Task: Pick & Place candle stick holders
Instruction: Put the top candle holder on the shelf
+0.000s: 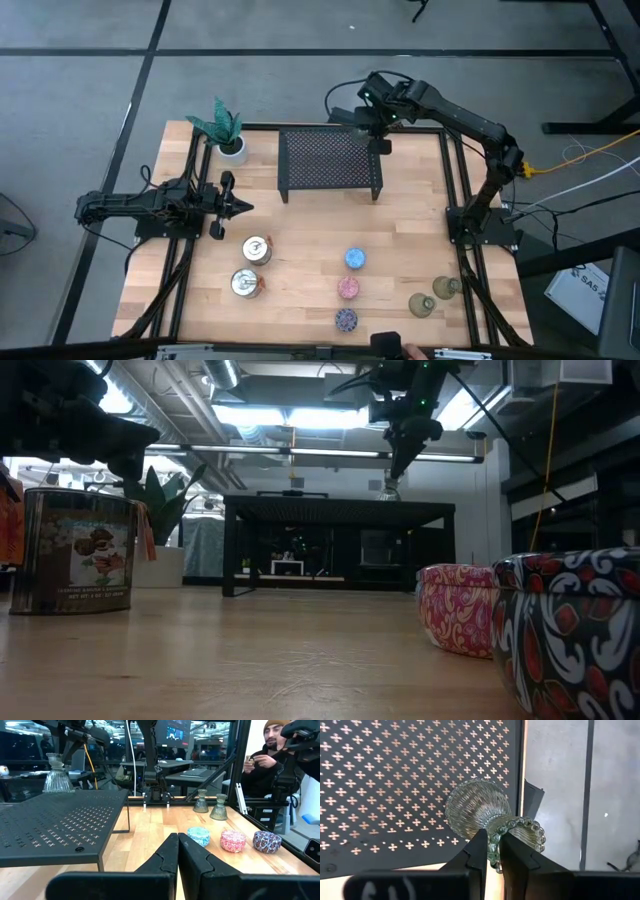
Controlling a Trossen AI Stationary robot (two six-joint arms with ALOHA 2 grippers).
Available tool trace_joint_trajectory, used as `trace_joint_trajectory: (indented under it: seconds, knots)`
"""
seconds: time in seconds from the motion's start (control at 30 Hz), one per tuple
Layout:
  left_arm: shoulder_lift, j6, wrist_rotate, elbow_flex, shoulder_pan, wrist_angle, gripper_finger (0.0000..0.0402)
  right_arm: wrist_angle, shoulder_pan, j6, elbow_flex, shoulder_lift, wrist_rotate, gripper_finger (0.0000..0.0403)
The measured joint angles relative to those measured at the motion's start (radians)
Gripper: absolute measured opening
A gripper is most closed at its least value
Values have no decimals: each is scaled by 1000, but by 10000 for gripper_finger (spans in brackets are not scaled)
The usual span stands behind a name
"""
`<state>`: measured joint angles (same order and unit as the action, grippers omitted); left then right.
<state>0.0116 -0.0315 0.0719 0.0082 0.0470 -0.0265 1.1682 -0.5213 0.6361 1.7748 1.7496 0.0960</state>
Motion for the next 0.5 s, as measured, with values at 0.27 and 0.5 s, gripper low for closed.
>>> trace_joint_trajectory:
  seconds: [0.27,0.5]
  knots:
    - [0,0,0,0,0,0,2,3,0,0,0,0,13,48]
    - [0,0,0,0,0,0,2,5,0,-19,0,0,8,49]
